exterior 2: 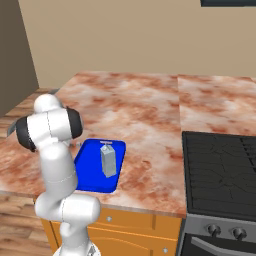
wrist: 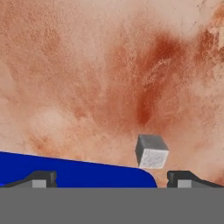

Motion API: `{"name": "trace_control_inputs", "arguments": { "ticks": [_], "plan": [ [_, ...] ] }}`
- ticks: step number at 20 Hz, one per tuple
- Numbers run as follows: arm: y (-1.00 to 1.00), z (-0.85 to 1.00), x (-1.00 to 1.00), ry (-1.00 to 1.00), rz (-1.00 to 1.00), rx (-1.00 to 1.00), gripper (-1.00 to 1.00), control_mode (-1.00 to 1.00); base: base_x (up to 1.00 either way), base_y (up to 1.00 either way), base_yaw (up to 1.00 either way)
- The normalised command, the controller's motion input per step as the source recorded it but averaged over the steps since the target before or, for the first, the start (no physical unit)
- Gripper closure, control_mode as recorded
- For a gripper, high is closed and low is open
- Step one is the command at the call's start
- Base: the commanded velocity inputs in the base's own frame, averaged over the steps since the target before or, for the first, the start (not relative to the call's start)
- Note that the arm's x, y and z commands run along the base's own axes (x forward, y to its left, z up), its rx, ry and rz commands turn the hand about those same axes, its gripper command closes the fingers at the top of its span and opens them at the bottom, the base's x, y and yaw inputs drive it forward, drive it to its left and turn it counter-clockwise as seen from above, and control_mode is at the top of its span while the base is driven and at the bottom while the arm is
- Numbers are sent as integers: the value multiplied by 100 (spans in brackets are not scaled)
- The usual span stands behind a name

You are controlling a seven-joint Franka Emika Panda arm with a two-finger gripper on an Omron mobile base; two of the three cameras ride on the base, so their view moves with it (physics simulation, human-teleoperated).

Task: Take out the milk from the fridge and place it on the tray on the counter. Then take the sugar cube near the tray and place it in the tray.

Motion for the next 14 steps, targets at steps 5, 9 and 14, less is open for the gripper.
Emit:
{"name": "trace_control_inputs", "arguments": {
  "ticks": [5, 9, 14],
  "plan": [
    [0, -4, 4, 10, 0, -1, -100, -100, 0, 0, 0],
    [-8, -21, 1, 8, 0, 0, -100, -100, 0, 0, 0],
    [-2, -23, 0, 0, 0, 0, -100, -100, 0, 0, 0]
  ]
}}
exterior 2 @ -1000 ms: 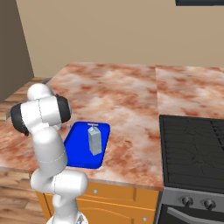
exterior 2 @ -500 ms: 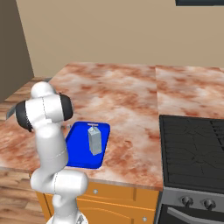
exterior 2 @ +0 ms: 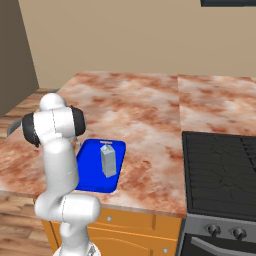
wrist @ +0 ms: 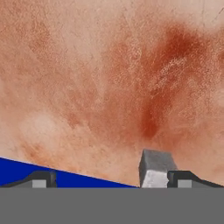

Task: Take out the milk from the fridge and place it on the tray on the counter. Then take the sugar cube near the tray and place it in the tray.

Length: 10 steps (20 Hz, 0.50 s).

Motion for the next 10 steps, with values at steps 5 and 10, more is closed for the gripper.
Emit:
{"name": "trace_control_inputs", "arguments": {
  "ticks": [5, 10],
  "plan": [
    [-1, -20, 7, 0, 0, 0, -100, -100, 0, 0, 0],
    [0, -18, 24, -1, 0, 0, -100, -100, 0, 0, 0]
  ]
}}
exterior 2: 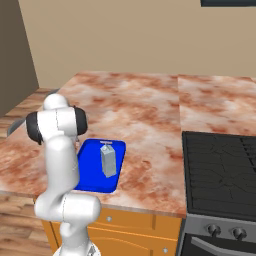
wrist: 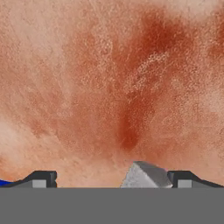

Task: Take out the milk from the fridge and place it on the tray on the counter. Then take the sugar cube near the tray and place it in the tray.

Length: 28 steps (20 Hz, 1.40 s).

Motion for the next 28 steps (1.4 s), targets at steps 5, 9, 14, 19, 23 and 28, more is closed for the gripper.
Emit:
{"name": "trace_control_inputs", "arguments": {
  "ticks": [5, 9, 14, 19, 23, 28],
  "plan": [
    [0, -12, 27, 0, 0, 0, -100, -100, 0, 0, 0],
    [0, -12, 23, 0, 0, 0, -100, -100, 0, 0, 0],
    [0, -21, 18, 0, 0, 0, 100, -100, 0, 0, 0],
    [-9, -27, 2, 0, 0, 0, 100, -100, 0, 0, 0],
    [-59, -31, -9, 0, 0, 0, 100, -100, 0, 0, 0],
    [-12, -19, 0, 0, 0, 0, 100, -100, 0, 0, 0]
  ]
}}
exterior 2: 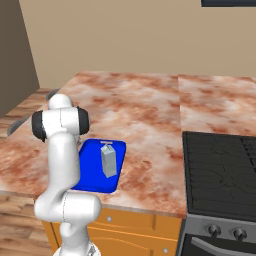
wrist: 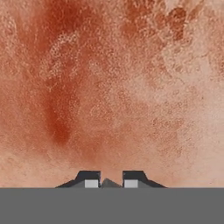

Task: Take out the milk from the fridge and place it on the tray on the counter. Then take the sugar cube near the tray and place it in the tray.

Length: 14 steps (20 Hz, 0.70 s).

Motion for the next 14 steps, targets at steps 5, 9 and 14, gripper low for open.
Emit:
{"name": "trace_control_inputs", "arguments": {
  "ticks": [5, 9, 14],
  "plan": [
    [8, 5, -8, -1, 0, 0, 100, -100, 0, 0, 0],
    [2, 32, -11, -2, 0, 0, 100, -100, 0, 0, 0],
    [0, 57, -36, -7, 0, 0, 100, -100, 0, 0, 0]
  ]
}}
